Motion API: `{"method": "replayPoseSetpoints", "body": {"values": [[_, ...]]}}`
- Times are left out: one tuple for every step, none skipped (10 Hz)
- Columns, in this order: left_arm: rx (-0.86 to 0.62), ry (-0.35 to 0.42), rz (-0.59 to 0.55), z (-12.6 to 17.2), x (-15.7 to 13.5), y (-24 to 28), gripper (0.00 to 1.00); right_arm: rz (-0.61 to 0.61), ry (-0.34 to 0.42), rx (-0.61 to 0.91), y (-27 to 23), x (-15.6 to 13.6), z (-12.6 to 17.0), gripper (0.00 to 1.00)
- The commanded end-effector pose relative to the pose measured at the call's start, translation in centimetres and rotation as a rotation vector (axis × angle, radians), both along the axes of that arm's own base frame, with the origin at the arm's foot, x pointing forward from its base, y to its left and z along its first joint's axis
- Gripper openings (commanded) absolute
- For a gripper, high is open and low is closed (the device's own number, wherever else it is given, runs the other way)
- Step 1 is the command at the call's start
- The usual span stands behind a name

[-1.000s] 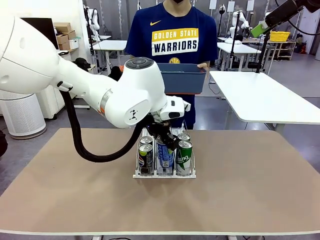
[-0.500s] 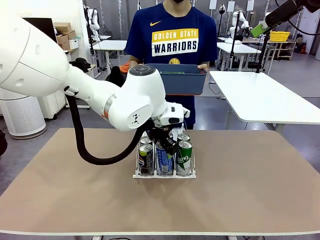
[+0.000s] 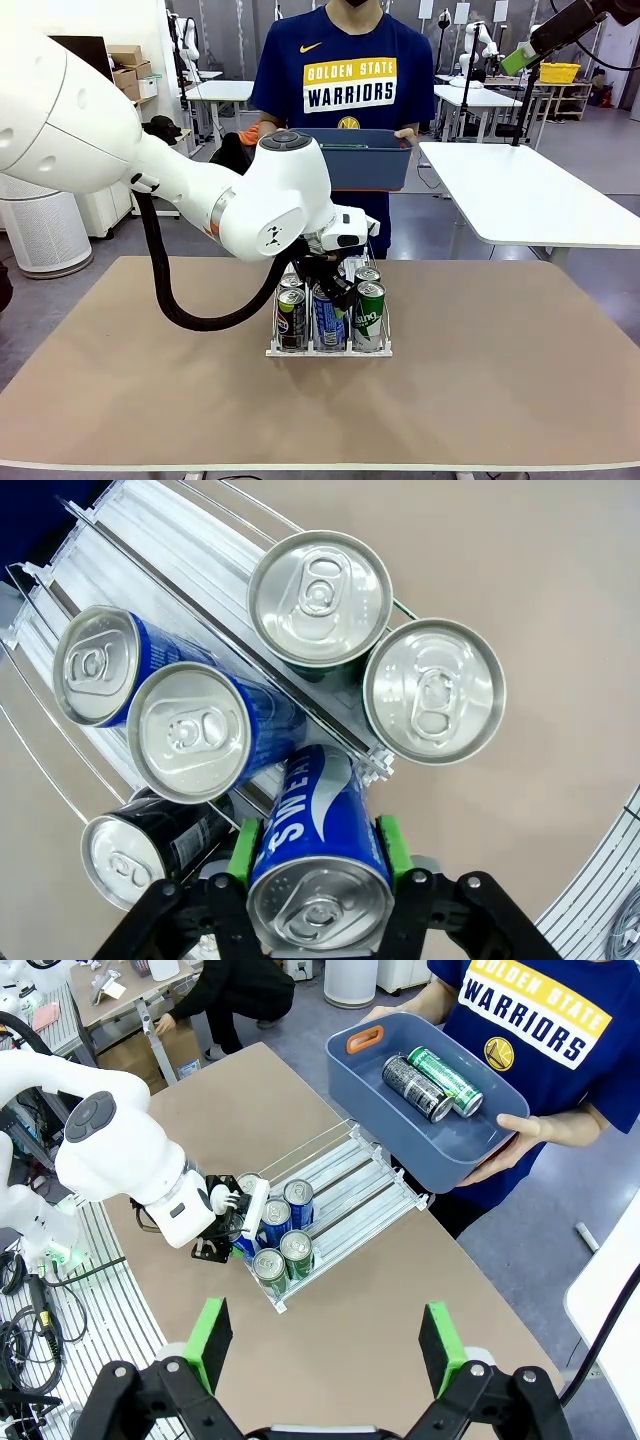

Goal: Fill the beverage cans into the dispenser.
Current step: Place the picked Ionic drink in the line of the Automatic Can Dispenser with the same cans.

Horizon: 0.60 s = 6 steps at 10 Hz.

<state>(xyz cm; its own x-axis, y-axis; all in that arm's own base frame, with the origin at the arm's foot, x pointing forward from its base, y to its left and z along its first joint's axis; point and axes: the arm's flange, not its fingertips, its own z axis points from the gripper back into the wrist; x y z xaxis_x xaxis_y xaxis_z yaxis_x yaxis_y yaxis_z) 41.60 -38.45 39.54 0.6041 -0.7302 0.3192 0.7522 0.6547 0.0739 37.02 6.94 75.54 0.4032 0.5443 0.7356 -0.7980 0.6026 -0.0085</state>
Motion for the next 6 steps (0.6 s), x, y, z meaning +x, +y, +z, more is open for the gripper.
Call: {"method": "replayPoseSetpoints", "body": {"values": [[0.002,-0.016,0.001,0.1,-0.3,0.0,0.57,0.000,0.002,0.001,0.0,0.0,-0.1,1.00],[0.000,0.000,0.000,0.0,0.0,0.0,0.57,0.000,0.002,0.001,0.0,0.0,-0.1,1.00],[0.050,0.034,-0.048,-0.1,0.1,-0.1,0.57,0.000,0.002,0.001,0.0,0.0,-0.1,1.00],[0.062,0.046,-0.058,-0.1,0.2,-0.5,0.57,0.000,0.002,0.001,0.0,0.0,-0.1,1.00],[0.080,0.024,-0.073,-0.4,0.7,-0.8,0.57,0.000,0.002,0.001,0.0,0.0,-0.1,1.00],[0.100,0.038,-0.091,-0.6,0.8,-0.7,0.57,0.000,0.002,0.001,0.0,0.0,-0.1,1.00]]}}
